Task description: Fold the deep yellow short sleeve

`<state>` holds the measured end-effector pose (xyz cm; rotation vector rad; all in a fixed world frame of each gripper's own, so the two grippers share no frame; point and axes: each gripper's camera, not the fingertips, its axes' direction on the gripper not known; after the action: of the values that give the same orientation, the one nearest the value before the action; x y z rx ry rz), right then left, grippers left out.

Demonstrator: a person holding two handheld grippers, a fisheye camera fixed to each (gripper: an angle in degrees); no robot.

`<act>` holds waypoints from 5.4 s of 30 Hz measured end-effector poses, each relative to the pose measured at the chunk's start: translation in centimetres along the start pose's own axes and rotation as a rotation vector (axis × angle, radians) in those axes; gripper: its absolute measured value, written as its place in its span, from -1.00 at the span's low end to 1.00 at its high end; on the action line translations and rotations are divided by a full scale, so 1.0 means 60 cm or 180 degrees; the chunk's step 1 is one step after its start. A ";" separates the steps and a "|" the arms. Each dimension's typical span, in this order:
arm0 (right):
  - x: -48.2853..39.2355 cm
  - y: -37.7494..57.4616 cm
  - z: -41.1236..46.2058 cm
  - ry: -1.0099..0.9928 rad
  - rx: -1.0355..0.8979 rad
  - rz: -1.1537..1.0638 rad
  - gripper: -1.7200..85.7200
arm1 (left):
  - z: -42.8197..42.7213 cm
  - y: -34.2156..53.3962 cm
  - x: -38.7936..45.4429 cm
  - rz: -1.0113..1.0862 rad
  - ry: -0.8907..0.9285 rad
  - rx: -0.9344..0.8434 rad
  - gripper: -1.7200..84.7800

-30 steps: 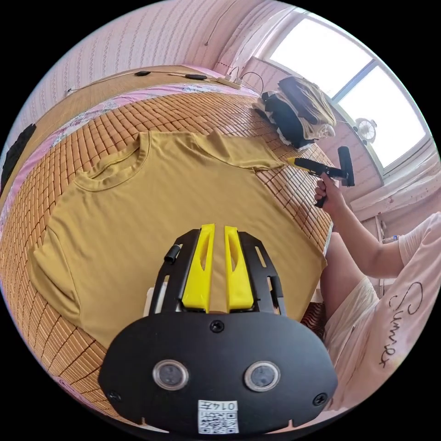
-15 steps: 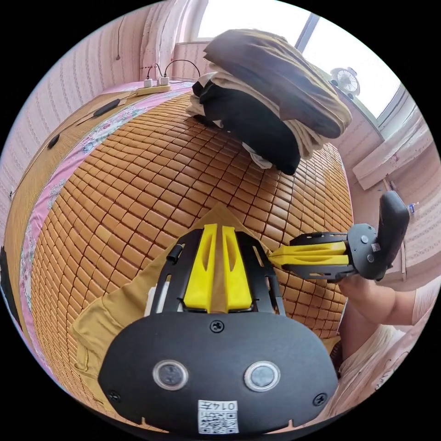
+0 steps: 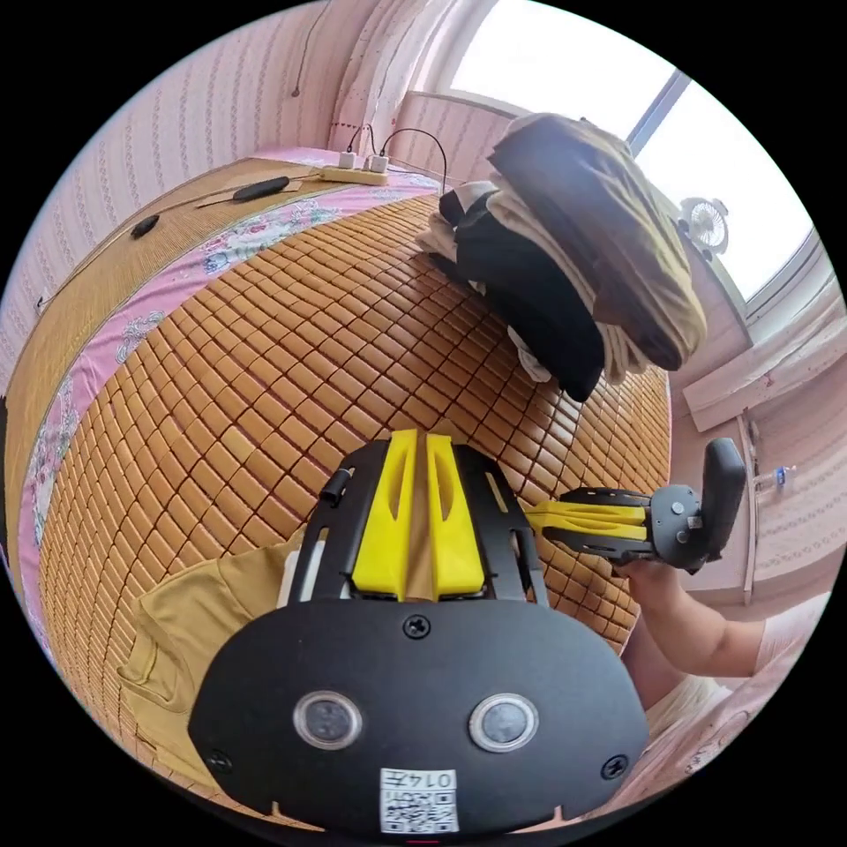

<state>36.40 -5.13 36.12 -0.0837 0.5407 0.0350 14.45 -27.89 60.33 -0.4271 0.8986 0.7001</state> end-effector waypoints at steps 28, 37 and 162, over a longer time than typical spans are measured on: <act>-0.880 -0.311 -0.002 -0.0581 -0.0649 -0.2906 -0.87 | -0.355 0.837 -0.307 -0.2296 -0.0611 0.0915 -0.82; -1.030 -0.432 0.116 0.0344 -0.0930 -0.2673 -0.74 | -0.335 0.875 -0.415 -0.2803 -0.0428 0.1101 -0.85; -1.255 -0.133 -0.183 -0.0471 -0.1030 -0.3802 -0.83 | -0.417 1.308 -0.352 -0.2688 -0.1088 0.1370 -0.81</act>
<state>-33.33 -14.91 66.12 -0.7016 0.2663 -1.0305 -64.22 4.29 59.61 -0.2499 0.4495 -0.1989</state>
